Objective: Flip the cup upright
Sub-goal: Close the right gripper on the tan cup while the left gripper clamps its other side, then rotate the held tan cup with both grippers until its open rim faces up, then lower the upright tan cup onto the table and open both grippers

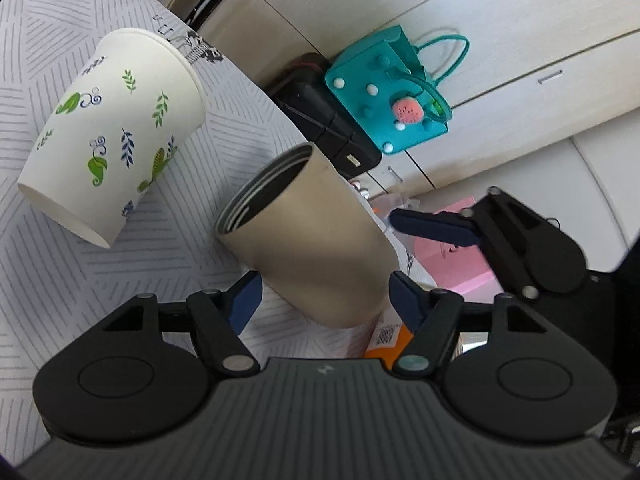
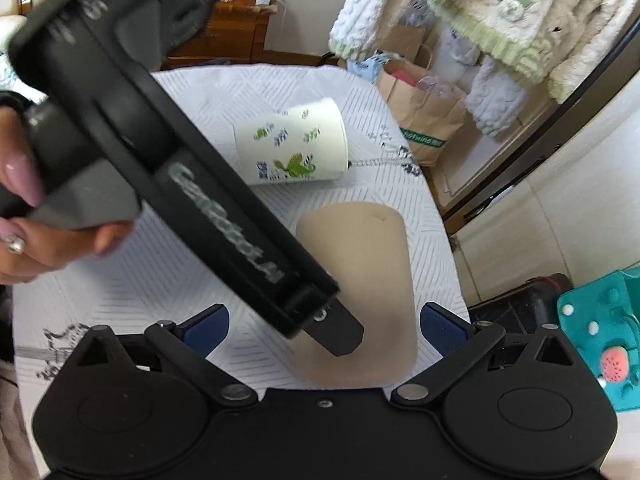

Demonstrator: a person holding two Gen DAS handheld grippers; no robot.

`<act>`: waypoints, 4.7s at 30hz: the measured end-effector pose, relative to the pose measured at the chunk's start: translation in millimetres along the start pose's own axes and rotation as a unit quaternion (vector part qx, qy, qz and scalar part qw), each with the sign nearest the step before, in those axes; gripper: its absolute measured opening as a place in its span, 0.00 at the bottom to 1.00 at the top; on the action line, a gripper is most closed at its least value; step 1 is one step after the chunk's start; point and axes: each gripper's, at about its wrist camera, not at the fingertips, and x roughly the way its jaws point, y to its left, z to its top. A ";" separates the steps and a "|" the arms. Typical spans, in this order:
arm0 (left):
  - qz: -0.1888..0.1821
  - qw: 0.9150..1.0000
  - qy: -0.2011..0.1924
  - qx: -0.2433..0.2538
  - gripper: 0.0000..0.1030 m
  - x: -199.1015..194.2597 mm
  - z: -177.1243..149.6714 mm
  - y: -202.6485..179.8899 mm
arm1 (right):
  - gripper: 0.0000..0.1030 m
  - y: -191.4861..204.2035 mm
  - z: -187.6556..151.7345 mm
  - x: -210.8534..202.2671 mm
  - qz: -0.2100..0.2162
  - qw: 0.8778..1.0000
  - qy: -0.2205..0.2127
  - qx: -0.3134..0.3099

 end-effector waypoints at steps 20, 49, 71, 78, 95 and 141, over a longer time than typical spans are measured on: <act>-0.006 1.000 -0.028 -0.006 0.62 -5.8 1.6 8.3 | 0.80 -28.6 -6.1 18.7 -0.016 0.990 0.016 0.138; -0.016 0.998 0.002 0.055 0.73 -22.1 -23.2 4.3 | 0.79 -9.4 -26.6 1.9 0.026 0.945 0.007 0.327; -0.015 0.943 -0.100 0.318 0.73 -127.7 -117.6 15.6 | 0.79 156.0 -59.9 -32.7 -0.099 0.900 -0.246 0.347; -0.001 0.915 -0.132 0.381 0.73 -147.2 -138.2 18.0 | 0.79 196.4 -58.1 -23.6 -0.174 0.886 -0.297 0.312; 0.015 0.876 -0.135 0.463 0.71 -123.5 -142.7 12.3 | 0.79 204.0 -56.7 -0.4 -0.253 0.872 -0.295 0.298; 0.043 0.912 -0.168 0.371 0.76 -190.3 -159.6 28.6 | 0.90 250.7 -82.1 -52.2 -0.293 0.835 -0.295 0.360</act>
